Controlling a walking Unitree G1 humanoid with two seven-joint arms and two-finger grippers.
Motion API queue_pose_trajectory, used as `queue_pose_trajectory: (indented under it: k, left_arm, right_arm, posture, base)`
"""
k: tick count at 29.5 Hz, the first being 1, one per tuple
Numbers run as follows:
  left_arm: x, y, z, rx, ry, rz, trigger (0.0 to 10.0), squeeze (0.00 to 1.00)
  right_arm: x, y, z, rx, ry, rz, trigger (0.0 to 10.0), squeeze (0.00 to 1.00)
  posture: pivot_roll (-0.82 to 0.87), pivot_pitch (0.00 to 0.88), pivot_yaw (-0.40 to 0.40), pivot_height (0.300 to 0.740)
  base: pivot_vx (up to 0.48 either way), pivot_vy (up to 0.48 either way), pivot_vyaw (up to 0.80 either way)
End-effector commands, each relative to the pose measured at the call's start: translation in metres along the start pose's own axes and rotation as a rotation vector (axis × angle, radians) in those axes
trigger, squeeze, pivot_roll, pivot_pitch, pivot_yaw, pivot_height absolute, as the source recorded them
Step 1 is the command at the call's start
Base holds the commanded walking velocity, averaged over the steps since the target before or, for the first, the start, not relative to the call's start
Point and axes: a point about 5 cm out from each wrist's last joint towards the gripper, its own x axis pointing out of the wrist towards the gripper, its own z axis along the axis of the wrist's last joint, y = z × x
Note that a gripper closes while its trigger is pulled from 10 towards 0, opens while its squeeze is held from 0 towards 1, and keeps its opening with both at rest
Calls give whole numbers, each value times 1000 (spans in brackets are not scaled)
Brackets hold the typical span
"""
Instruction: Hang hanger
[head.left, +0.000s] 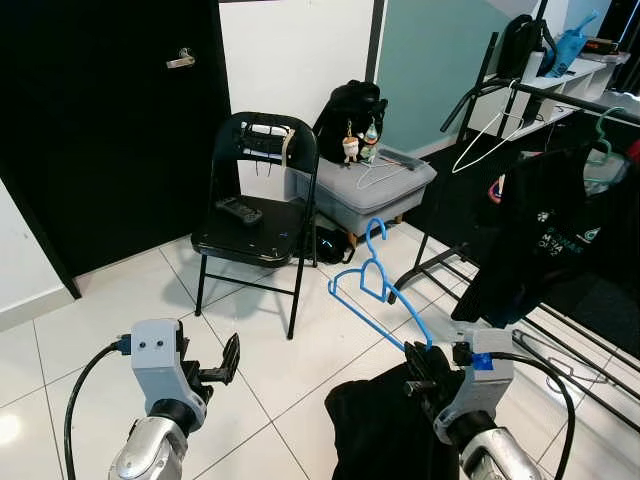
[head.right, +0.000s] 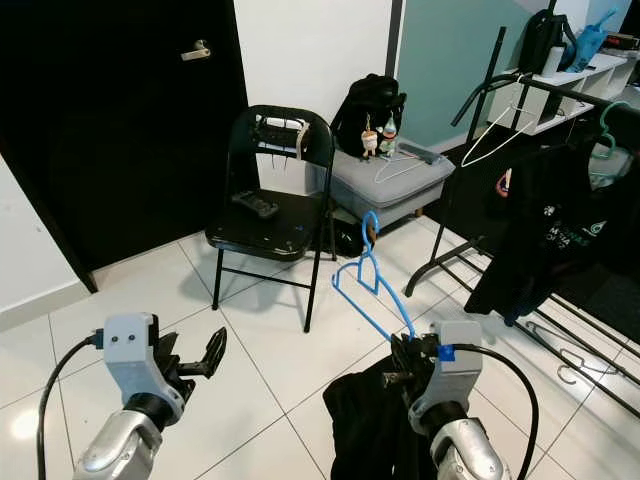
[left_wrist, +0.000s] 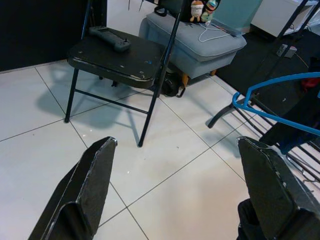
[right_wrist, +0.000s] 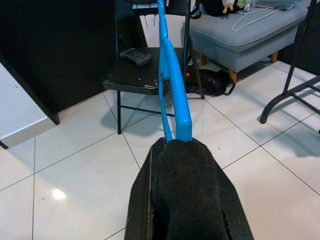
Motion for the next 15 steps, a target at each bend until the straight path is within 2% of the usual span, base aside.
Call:
queue_pose_trajectory:
  k: [1,15]
  left_arm:
    - [-3,3,-3,-7,19,12,10000,0]
    - [-4,4,-2,-4,21,11,10000,0]
  right_arm:
    - [-2,1,10,-5,-41,6,10000,0]
    - [-2,2,10,0,-44,5,10000,0]
  posture:
    - [-67,0,-20,740]
    - [-70,0,-13,740]
  base:
    - [0,0,0]
    - [0,0,0]
